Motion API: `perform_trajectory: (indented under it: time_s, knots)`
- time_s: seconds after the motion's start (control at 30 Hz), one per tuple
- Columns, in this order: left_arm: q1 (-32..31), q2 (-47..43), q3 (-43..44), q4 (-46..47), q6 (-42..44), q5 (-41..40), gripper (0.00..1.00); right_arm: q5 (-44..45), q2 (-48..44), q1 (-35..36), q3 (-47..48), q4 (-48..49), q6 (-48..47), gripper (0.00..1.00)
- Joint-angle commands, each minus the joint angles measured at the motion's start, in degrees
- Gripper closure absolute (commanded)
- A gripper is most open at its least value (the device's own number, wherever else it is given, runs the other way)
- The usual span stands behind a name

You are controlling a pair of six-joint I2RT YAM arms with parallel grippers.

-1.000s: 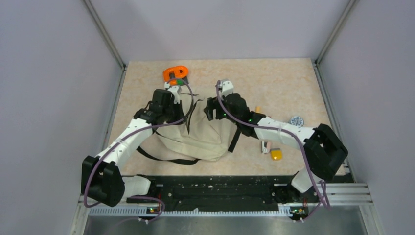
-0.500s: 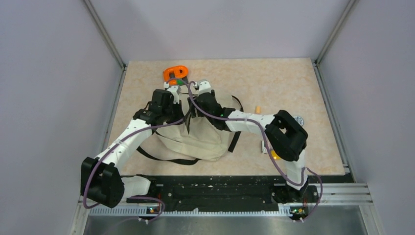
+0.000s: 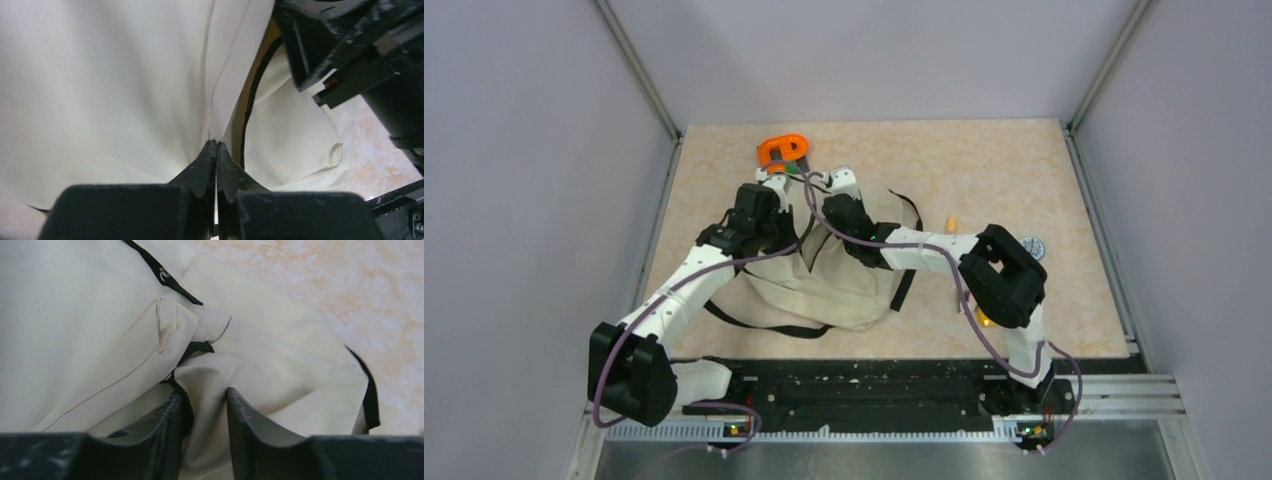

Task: Pack the student bag
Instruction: Unzip the student bag at the center of the board.

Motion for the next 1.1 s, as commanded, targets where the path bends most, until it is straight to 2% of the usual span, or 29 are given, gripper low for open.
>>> perform_trajectory:
  time_s: [0.0, 0.1, 0.33, 0.43, 0.47, 0.63, 0.7, 0.87, 0.97, 1.07]
  knots:
    - [0.6, -1.2, 0.0, 0.9, 0.0, -3.4, 1.00, 4.1, -7.3, 0.2, -0.5, -3.6, -2.4, 0.75]
    - [1.0, -0.6, 0.0, 0.6, 0.2, -4.6, 1.00, 3.3, -8.8, -0.7, -0.4, -6.6, -2.4, 0.90]
    - [1.2, 1.5, 0.6, -0.2, 1.7, -9.3, 1.00, -14.1, -17.4, -6.2, -5.8, -7.5, 2.5, 0.94]
    - [1.1, 2.4, 1.2, -0.6, 2.6, -7.5, 1.00, -22.6, -18.9, -8.9, -8.7, -4.1, 3.9, 1.00]
    - [1.0, 2.4, 1.2, 0.0, 2.7, -4.6, 1.00, -25.0, -18.9, -9.5, -9.2, -2.9, 4.1, 1.00]
    - [0.3, 1.0, 0.1, 5.3, 2.5, 4.9, 0.63, -31.4, -18.1, -10.8, -10.1, -0.7, 4.4, 1.00]
    - [0.2, 1.7, 0.9, 5.9, 2.2, 6.7, 0.53, -32.6, -17.9, -10.9, -10.2, -0.1, 4.3, 1.00]
    - [-1.3, 5.2, 4.1, 6.3, 2.3, 9.1, 0.40, -34.4, -17.7, -10.9, -10.0, 0.9, 4.3, 1.00]
    - [-3.2, 8.2, 6.9, 4.2, 4.4, 3.7, 0.37, -35.9, -17.8, -11.0, -10.1, 1.3, 4.4, 1.00]
    - [-3.6, 12.9, 9.3, 0.6, 6.0, -5.7, 0.36, -36.9, -18.0, -10.9, -10.1, 1.6, 4.5, 1.00]
